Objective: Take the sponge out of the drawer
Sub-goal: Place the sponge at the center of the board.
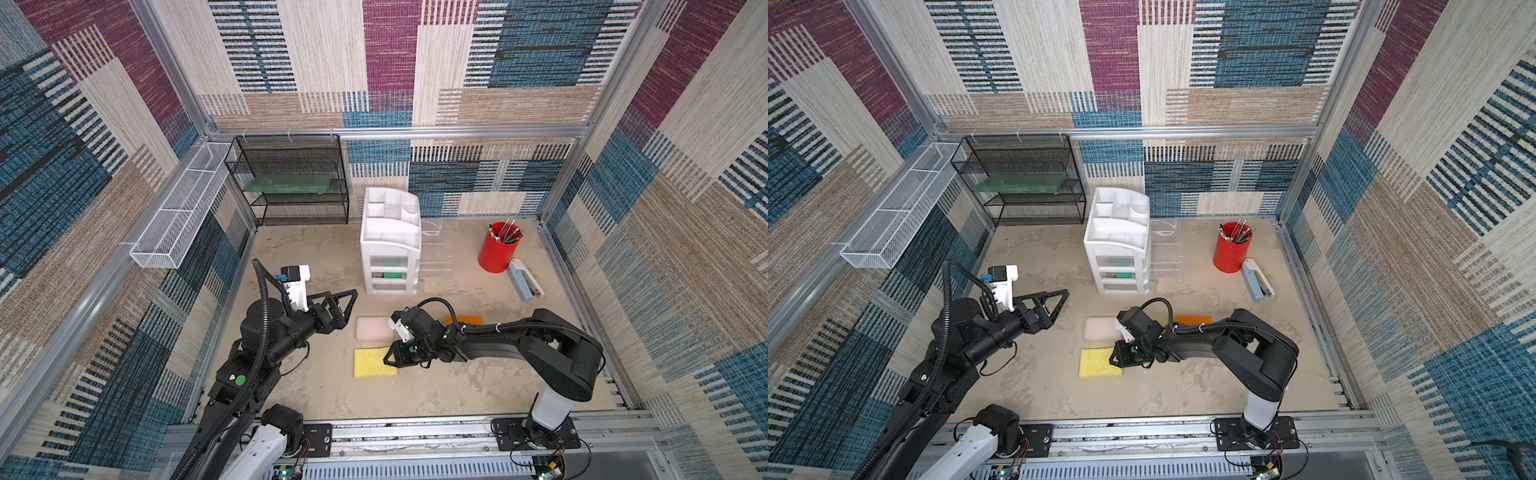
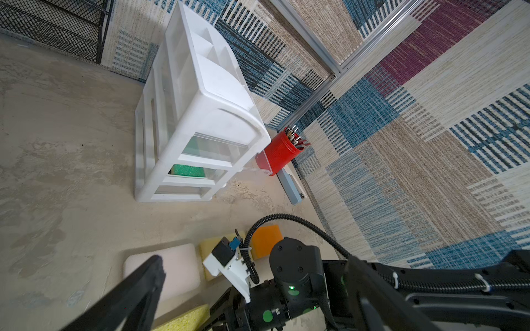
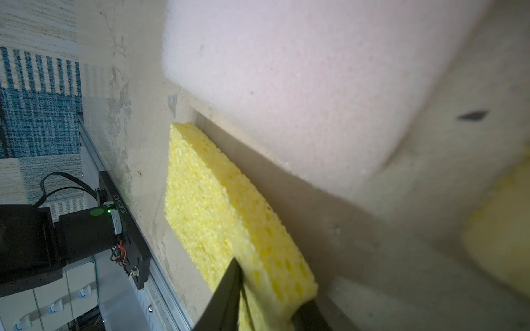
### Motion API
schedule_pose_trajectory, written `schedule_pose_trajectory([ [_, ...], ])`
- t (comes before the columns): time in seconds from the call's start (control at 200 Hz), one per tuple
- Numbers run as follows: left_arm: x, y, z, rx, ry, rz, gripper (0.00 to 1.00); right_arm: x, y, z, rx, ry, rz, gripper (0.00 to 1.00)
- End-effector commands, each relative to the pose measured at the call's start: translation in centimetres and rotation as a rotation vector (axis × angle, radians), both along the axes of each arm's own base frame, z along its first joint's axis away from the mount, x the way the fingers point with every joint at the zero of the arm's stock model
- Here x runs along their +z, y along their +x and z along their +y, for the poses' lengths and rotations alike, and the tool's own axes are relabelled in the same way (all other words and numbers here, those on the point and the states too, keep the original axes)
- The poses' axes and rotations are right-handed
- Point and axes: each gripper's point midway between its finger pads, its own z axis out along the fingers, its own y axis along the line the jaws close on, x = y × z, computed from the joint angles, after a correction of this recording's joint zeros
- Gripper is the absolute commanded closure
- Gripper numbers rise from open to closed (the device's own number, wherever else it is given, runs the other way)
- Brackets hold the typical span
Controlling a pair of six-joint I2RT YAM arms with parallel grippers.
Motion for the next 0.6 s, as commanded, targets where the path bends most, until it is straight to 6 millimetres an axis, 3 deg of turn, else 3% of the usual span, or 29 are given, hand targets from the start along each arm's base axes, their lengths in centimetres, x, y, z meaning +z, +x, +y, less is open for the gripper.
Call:
schedule_pose_trajectory([
  [0.0,0.4,0.1,-0.1,-0.007,-0.001,-0.026,0.0,-1.4,-0.2,-1.9,-0.034,-0.11,-0.004,0.67],
  [0.305,0.5,0.0,-0.1,-0.009,0.0,-0.03,0.0,-1.5,-0.5,-2.6,-0.035,-0.141,-0.006,0.69],
  [0.596,0.6,-0.1,-0.2,-0.013,-0.003,-0.035,0.0,-1.7,-0.9,-2.9,-0.032,-0.162,-0.005,0.59],
])
